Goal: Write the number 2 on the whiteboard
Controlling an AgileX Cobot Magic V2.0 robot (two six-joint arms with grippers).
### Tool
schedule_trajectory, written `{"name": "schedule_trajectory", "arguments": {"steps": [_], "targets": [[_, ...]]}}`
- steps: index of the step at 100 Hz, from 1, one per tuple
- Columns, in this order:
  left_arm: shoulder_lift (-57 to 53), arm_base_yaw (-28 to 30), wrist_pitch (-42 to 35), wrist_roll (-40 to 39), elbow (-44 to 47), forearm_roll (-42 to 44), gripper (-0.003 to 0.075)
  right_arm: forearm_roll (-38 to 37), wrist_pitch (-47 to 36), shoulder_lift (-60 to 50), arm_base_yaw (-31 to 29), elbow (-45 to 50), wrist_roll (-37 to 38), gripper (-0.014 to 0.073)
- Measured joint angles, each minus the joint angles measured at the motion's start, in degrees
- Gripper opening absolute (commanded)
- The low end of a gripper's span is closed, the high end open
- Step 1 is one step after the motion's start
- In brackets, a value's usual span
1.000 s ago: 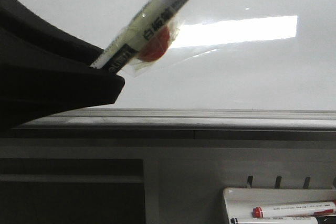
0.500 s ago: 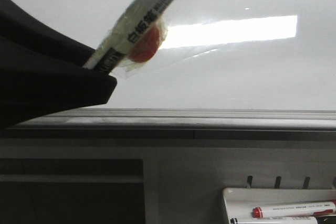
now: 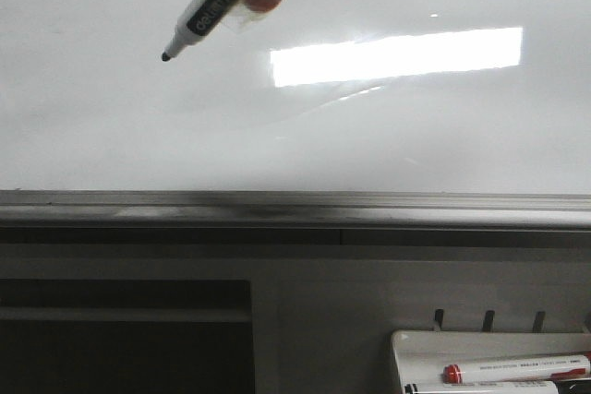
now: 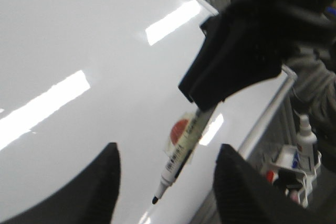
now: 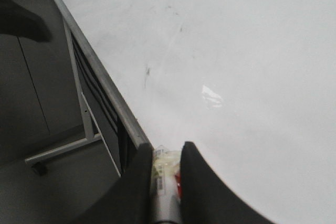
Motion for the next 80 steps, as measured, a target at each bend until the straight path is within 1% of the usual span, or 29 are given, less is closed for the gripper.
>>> {"name": "schedule_trajectory", "arguments": {"steps": [2,5,6,7,21,36,51,65,80], "targets": [[-1.1,0.4,0.2,0.0,0.0,-0.6,0.0091,0.1,-0.1,0.4,0.0,-0.1,0.0,-0.0071],[-2.5,1.1,0.7,0.0,0.0,-1.3,0.0034,0.1,-0.3,1.0,0.0,-0.7,0.0,-0.0071],[-3.1,1.3,0.8,0.0,0.0,-1.7,-0.0002,0.1,-0.4,1.4,0.0,-0.8,0.0,-0.0071],[-3.4,1.7,1.1,0.0,0.0,-1.9,-0.0020,0.3,-0.4,1.5,0.0,-1.1,0.0,-0.0071],[-6.7,7.1,4.2,0.0,0.0,-4.5,-0.0020,1.1,-0.4,5.1,-0.6,-4.0,0.0,-0.0071],[-6.9,14.2,5.0,0.0,0.0,-9.0,-0.0020,2.8,-0.3,8.6,-2.2,-7.3,-0.1,-0.0071],[-6.9,20.9,5.1,0.0,0.0,-10.2,-0.0020,3.1,-0.3,10.4,-3.5,-9.3,-0.1,-0.0071],[-6.9,24.2,3.5,0.0,0.0,-10.3,-0.0020,3.3,-0.3,11.8,-4.3,-10.4,-0.1,-0.0071],[-6.9,24.8,3.0,0.0,0.0,-10.4,-0.0020,3.3,-0.3,14.5,-5.4,-12.5,-0.1,-0.0071]]}}
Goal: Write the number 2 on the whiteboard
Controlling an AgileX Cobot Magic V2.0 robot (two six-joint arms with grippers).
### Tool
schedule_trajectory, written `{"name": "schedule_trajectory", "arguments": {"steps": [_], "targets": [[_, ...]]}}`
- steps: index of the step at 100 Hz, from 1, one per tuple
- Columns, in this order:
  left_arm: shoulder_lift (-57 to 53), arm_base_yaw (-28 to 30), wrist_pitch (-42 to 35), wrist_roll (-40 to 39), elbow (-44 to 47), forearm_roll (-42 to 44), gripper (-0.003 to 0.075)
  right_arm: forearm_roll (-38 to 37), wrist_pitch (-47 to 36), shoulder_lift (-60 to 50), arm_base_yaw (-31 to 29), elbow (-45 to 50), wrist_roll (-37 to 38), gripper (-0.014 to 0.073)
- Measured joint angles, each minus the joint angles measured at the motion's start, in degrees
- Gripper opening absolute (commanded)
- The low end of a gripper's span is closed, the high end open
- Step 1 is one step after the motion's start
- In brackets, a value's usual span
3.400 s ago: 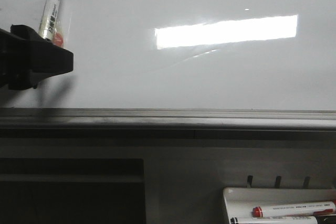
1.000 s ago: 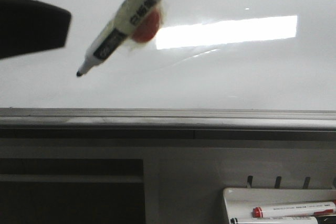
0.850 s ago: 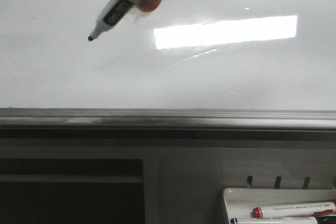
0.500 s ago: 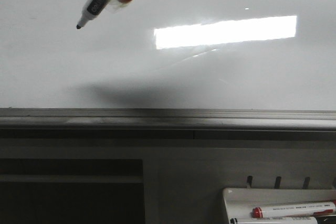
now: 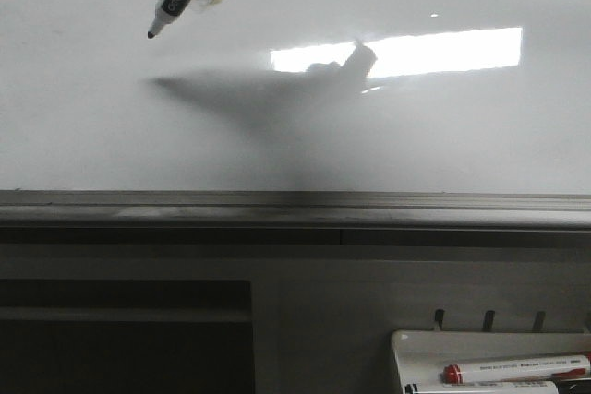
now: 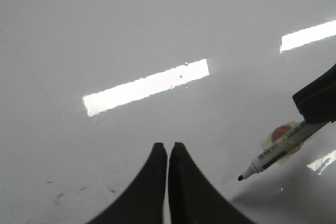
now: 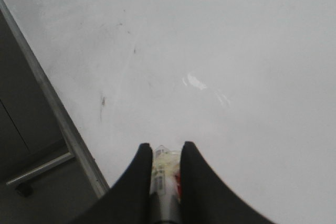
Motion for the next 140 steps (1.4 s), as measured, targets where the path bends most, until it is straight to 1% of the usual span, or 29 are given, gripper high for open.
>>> {"name": "schedule_trajectory", "arguments": {"steps": [26,42,56,65,72,90,102,113,132,140], "targets": [[0.0,0.0,0.0,0.0,0.0,-0.1,-0.0020,-0.1,-2.3,2.5,-3.8,-2.8,0.0,-0.0071],[0.0,0.0,0.0,0.0,0.0,-0.1,-0.0020,-0.1,1.6,0.8,-7.2,-2.7,0.0,-0.0070],[0.0,0.0,0.0,0.0,0.0,-0.1,-0.0020,0.6,2.6,-1.6,-8.2,1.4,0.1,-0.0067],[0.0,0.0,0.0,0.0,0.0,-0.1,-0.0020,1.9,4.7,-2.3,-8.2,4.7,0.3,-0.0067],[0.0,0.0,0.0,0.0,0.0,-0.1,-0.0020,2.7,6.0,-1.7,-7.1,6.2,0.5,-0.0068],[0.0,0.0,0.0,0.0,0.0,-0.1,-0.0020,3.0,5.0,2.6,-1.7,5.5,0.5,-0.0068],[0.0,0.0,0.0,0.0,0.0,-0.1,-0.0020,3.0,4.3,3.5,-0.8,5.0,0.5,-0.0068],[0.0,0.0,0.0,0.0,0.0,-0.1,-0.0020,3.2,4.6,2.0,-2.6,6.6,0.6,-0.0068],[0.0,0.0,0.0,0.0,0.0,-0.1,-0.0020,3.8,5.2,-4.8,-7.4,12.9,1.1,-0.0068],[0.0,0.0,0.0,0.0,0.0,-0.1,-0.0020,3.9,5.5,-7.0,-8.5,14.8,1.1,-0.0068]]}}
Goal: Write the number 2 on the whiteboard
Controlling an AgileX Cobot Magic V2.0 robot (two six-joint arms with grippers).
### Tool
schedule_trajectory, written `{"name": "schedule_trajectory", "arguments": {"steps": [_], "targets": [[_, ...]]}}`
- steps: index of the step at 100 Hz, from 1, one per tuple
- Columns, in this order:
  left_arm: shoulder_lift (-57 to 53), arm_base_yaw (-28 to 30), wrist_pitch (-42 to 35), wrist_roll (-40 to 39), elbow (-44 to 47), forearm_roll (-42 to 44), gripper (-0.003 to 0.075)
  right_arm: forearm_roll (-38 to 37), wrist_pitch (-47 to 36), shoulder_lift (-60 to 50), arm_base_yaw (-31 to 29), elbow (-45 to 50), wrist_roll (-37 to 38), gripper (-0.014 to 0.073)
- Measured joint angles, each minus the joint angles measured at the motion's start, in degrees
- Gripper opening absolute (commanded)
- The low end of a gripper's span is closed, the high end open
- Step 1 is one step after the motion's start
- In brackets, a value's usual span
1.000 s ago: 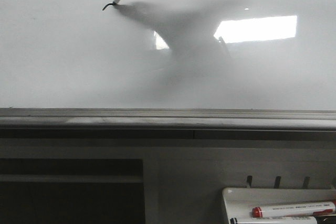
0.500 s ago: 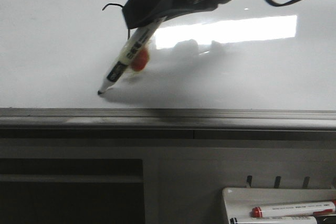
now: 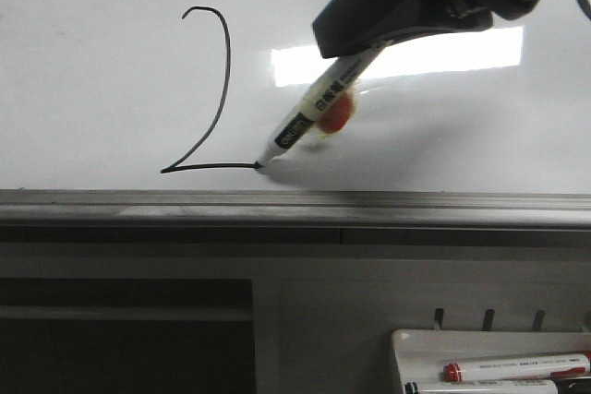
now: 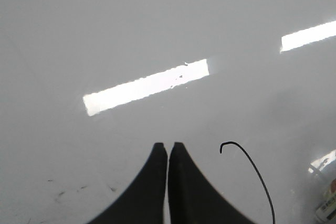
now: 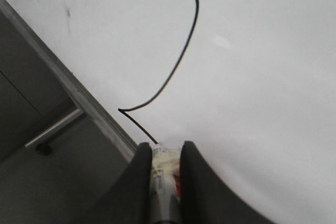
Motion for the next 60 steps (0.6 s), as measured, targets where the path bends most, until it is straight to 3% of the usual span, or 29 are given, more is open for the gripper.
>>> {"name": "schedule_trajectory", "arguments": {"steps": [14,21,27,35,60], "targets": [[0.0,0.0,0.0,0.0,0.0,0.0,0.0029,0.0,1.4,-1.1,-0.1,-0.1,0.0,-0.0068],[0.0,-0.3,0.0,0.0,0.0,0.0,0.0139,-0.8,3.5,-1.2,1.0,-1.6,-0.1,-0.0068],[0.0,-1.3,0.0,0.0,0.0,0.1,0.0283,-1.1,6.3,-1.4,2.3,-3.2,-0.3,-0.0068],[0.0,-4.1,0.0,0.0,0.0,0.1,0.0389,-2.1,9.5,-1.7,3.9,-5.8,-0.4,-0.0068],[6.9,-17.7,0.0,0.0,0.0,5.0,0.0367,-6.7,15.0,-1.9,6.3,-11.4,-0.5,-0.0068]]}}
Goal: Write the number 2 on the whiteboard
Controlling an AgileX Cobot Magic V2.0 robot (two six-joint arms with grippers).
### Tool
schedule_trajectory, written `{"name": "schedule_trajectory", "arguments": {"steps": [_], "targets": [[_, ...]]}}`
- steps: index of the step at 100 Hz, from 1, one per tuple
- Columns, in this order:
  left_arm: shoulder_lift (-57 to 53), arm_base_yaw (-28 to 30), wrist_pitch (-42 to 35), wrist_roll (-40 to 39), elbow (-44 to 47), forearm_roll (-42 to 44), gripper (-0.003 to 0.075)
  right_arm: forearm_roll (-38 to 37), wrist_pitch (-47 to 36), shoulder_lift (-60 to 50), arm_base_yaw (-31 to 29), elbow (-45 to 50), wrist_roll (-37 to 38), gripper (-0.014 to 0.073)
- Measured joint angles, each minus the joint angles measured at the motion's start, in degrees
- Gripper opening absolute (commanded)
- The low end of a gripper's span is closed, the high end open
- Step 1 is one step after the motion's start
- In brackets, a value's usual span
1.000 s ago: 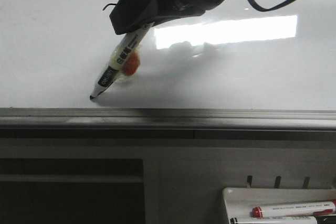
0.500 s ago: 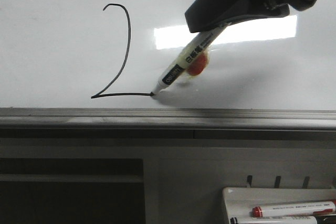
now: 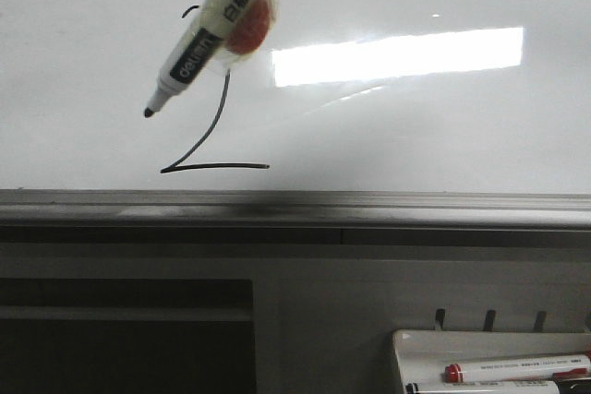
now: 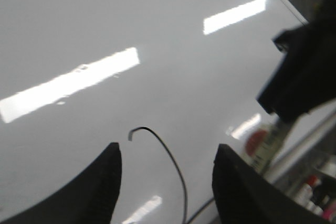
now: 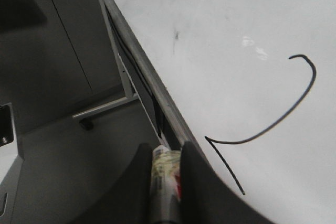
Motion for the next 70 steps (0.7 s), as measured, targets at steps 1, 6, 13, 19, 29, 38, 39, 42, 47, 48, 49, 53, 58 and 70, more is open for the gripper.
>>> {"name": "schedule_trajectory", "arguments": {"steps": [1,6,13,19,29,38,39,42,47,48,49,53,58,70], "targets": [[0.8,-0.4,0.0,0.0,0.0,0.7,0.0367,0.0,0.1,0.0,0.1,-0.1,0.0,-0.0068],[3.9,-3.2,0.0,0.0,0.0,3.1,0.0367,-0.4,0.9,0.0,0.1,-0.9,0.0,-0.0068],[9.0,-6.5,-0.6,0.0,0.0,6.2,0.0367,-0.7,2.0,0.0,0.2,-1.8,0.0,-0.0068],[13.6,-7.8,-2.7,0.0,0.0,7.5,0.0367,-0.8,3.6,0.0,0.2,-2.6,0.0,-0.0068],[19.9,-7.8,-8.1,0.0,-0.1,7.6,0.0367,-1.1,6.3,0.0,0.3,-3.5,0.0,-0.0068],[24.2,-7.2,-11.5,0.0,-1.6,7.2,0.0366,-1.3,7.4,0.0,0.7,-3.5,0.0,-0.0068],[24.5,-7.1,-11.6,0.0,-1.8,7.1,0.0367,-1.3,7.5,0.0,0.7,-3.5,0.0,-0.0068],[25.5,-7.0,-12.2,0.0,-2.3,7.1,0.0366,-1.3,7.6,0.0,0.7,-3.5,0.0,-0.0068],[27.4,-6.8,-12.8,0.0,-3.3,7.0,0.0366,-1.4,8.0,0.0,0.7,-3.5,0.0,-0.0068],[27.5,-6.8,-12.8,0.0,-3.3,7.0,0.0365,-1.4,8.0,0.0,0.8,-3.5,0.0,-0.0068],[27.7,-6.8,-13.0,0.0,-3.5,7.0,0.0363,-1.4,8.0,0.0,0.8,-3.5,0.0,-0.0068],[28.6,-6.8,-13.2,0.0,-3.9,7.0,0.0343,-1.4,8.1,0.0,0.8,-3.5,0.0,-0.0068],[29.3,-6.8,-13.3,0.0,-4.2,7.0,0.0283,-1.5,8.1,0.0,0.8,-3.5,0.0,-0.0068],[29.9,-6.8,-13.1,0.0,-4.3,6.9,0.0073,-2.4,8.0,0.0,0.8,-3.6,-0.1,-0.0068]]}}
